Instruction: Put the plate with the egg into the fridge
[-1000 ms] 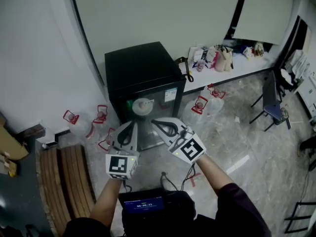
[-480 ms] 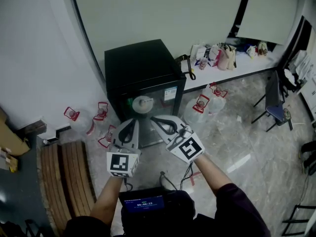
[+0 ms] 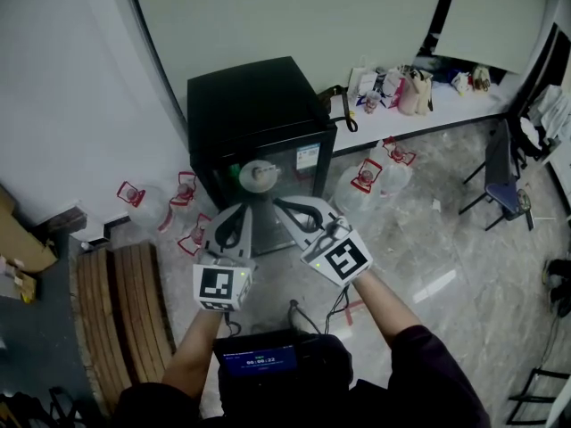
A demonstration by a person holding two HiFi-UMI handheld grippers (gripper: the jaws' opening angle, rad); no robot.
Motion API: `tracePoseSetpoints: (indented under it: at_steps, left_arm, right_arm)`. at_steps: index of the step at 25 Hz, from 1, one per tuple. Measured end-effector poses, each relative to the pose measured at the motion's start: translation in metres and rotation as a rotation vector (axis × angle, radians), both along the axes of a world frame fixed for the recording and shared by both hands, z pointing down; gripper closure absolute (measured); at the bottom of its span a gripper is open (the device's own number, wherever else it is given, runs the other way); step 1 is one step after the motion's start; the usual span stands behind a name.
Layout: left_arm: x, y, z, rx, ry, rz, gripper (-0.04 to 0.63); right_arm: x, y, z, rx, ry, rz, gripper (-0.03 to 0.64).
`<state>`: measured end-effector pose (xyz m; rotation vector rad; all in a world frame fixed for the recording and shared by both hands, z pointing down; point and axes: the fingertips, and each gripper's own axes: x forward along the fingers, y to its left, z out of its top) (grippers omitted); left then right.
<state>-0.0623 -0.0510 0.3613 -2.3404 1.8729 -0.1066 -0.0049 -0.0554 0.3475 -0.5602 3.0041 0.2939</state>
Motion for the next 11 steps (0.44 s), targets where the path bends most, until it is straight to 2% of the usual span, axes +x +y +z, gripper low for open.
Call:
tracePoseSetpoints:
  at_steps: [11]
  left_arm:
    - [0.002,-0.013,0.007,-0.027,-0.020,-0.019,0.586]
  right_arm:
    - [0.001,-0.015,0.001,0.006,-0.008,-0.015,0.609]
